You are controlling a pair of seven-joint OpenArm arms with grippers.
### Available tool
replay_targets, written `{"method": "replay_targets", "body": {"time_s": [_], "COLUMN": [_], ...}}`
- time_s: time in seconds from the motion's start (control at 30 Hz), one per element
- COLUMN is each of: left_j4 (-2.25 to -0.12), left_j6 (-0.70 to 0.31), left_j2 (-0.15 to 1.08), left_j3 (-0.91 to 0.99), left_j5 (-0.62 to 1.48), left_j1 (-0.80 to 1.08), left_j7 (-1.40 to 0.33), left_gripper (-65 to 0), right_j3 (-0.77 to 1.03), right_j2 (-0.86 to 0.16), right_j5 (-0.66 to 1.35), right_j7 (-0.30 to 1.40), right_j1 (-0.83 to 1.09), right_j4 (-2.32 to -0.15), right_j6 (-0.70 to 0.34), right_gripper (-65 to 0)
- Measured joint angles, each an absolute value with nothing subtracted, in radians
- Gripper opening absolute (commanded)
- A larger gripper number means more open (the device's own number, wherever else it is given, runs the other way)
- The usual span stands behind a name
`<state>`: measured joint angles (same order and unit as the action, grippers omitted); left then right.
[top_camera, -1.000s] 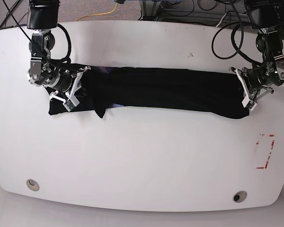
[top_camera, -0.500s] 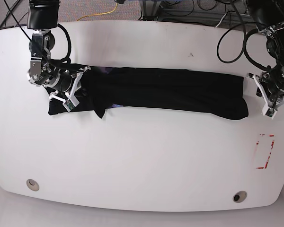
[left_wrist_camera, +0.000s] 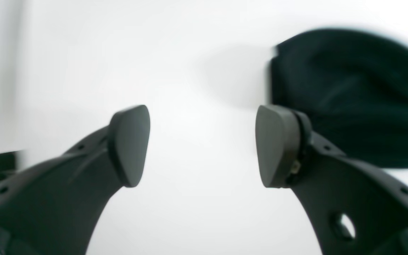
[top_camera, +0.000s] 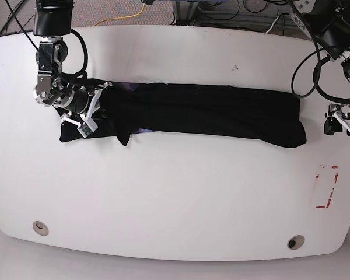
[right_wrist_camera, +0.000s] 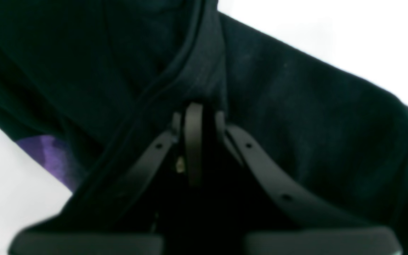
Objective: Layout the t-shirt on the table in an organized manner, then fold the t-shirt properly
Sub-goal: 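Open the left gripper and lift it away from the strip end, then lower the left gripper onto the strip end and grasp it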
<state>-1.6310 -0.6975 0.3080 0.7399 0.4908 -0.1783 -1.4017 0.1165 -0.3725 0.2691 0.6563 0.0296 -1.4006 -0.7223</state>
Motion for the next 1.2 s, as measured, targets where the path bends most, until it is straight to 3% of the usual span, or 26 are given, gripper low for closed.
{"method": "replay_targets", "body": {"time_s": [0.43, 0.63, 1.2], "left_j4": [-1.277, -1.240, -1.198], "left_j6": [-0.697, -0.697, -0.696], "left_j2": [0.302, 0.308, 0.303], "left_j3": [0.772, 0.773, 0.605], "left_j5": [0.691, 0.708, 0.707], "left_j1": [-0.213, -0.214, -0.183], "left_j7": [-1.414, -1.413, -1.336], "left_gripper": [-20.8, -17.2, -17.2], "right_j3": [0.117, 0.117, 0.117], "right_j2": [-0.371, -0.371, -0.371], "right_j5": [0.269, 0.270, 0.270], "right_j7": [0.654, 0.654, 0.654], "right_j1": [0.031, 0.032, 0.032], "right_j4": [-1.401, -1.401, -1.401], "right_j6": [-0.717, -0.715, -0.715], "right_gripper": [-60.7, -60.7, -60.7]}}
